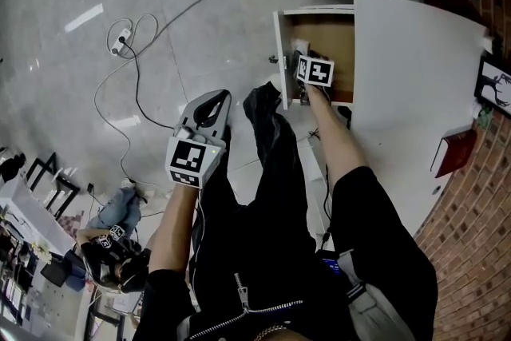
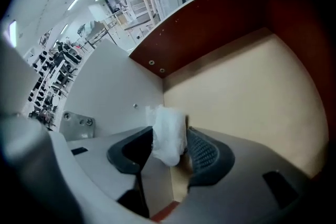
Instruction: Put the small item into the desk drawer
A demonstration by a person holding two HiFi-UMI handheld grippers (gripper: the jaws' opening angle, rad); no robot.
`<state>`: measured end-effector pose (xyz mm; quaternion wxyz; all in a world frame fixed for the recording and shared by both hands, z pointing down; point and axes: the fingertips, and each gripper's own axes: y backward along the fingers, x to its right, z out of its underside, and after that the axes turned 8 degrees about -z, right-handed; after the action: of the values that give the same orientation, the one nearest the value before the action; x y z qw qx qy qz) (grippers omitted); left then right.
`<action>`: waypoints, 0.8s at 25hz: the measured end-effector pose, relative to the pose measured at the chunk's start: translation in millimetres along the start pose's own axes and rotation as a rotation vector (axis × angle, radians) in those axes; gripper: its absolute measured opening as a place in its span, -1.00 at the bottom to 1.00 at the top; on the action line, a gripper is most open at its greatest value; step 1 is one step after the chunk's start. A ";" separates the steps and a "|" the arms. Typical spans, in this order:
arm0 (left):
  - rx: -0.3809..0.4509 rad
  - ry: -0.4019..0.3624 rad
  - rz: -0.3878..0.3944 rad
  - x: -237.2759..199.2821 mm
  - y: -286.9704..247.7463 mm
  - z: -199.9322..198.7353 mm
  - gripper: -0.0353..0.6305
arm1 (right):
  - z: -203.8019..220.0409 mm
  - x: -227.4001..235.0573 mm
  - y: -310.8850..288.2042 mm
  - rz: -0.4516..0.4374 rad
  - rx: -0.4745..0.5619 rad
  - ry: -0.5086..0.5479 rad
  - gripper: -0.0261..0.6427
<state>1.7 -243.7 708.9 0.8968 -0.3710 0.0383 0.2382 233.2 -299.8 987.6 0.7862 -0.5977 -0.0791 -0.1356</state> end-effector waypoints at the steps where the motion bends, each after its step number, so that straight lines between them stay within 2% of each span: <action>1: 0.003 -0.002 0.004 1.0 1.3 -1.2 -0.83 | -1.3 -1.3 4.4 0.005 0.008 0.005 -0.31; 7: 0.032 -0.031 0.040 8.7 13.8 -17.6 -0.83 | -12.4 -14.4 46.0 0.041 0.103 -0.001 -0.89; 15: 0.077 -0.092 0.102 22.5 41.9 -48.1 -0.83 | -14.5 -62.7 112.6 0.005 0.220 0.053 -0.90; 20: 0.114 -0.137 0.140 31.8 61.7 -67.7 -0.83 | -11.7 -91.1 166.0 -0.011 0.303 0.051 -0.91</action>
<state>8.9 -239.6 612.3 0.8980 -0.2987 0.0161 0.3225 197.2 -259.0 805.8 0.8684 -0.4680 -0.0819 -0.1417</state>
